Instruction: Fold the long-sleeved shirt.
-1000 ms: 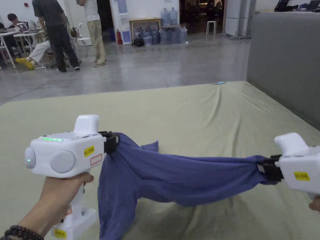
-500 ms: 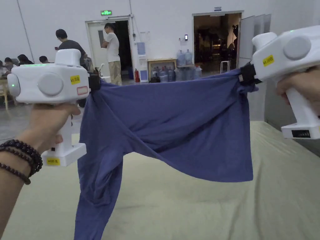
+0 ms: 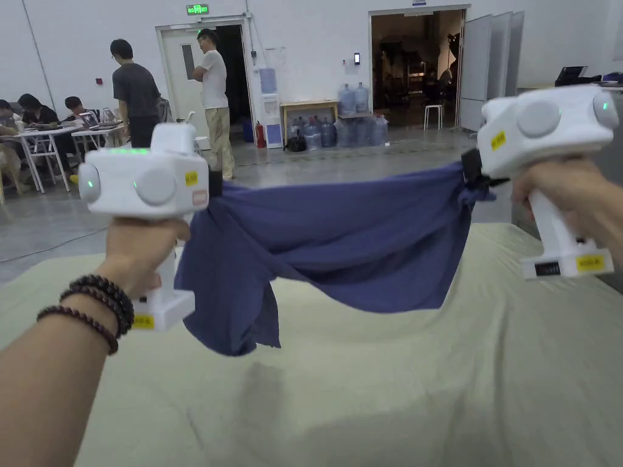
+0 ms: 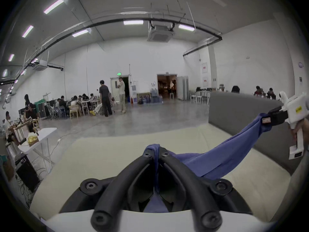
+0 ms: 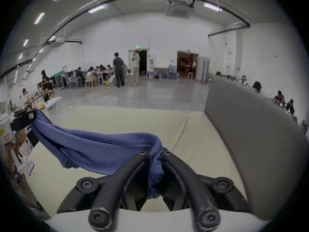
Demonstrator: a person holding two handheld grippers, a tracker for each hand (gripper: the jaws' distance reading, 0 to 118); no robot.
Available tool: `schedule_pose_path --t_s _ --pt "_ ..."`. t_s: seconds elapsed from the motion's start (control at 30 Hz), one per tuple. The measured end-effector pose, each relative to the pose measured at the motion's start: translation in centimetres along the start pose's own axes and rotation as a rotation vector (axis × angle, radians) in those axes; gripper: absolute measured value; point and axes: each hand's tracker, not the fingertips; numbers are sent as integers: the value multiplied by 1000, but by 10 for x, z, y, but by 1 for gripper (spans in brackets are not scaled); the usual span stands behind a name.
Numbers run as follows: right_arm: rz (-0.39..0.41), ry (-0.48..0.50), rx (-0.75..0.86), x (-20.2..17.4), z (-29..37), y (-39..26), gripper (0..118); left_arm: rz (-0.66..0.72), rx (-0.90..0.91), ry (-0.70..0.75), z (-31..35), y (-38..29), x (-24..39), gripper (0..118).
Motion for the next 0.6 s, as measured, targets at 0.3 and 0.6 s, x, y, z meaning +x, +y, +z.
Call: schedule_pose_path --t_s 0.3,0.6 --pt "-48 10 -182 11 -71 -147 6 7 -176 -28 -43 -157 13 0" --pt "86 121 -202 2 42 -274 6 21 -207 -88 89 -245 37 0"
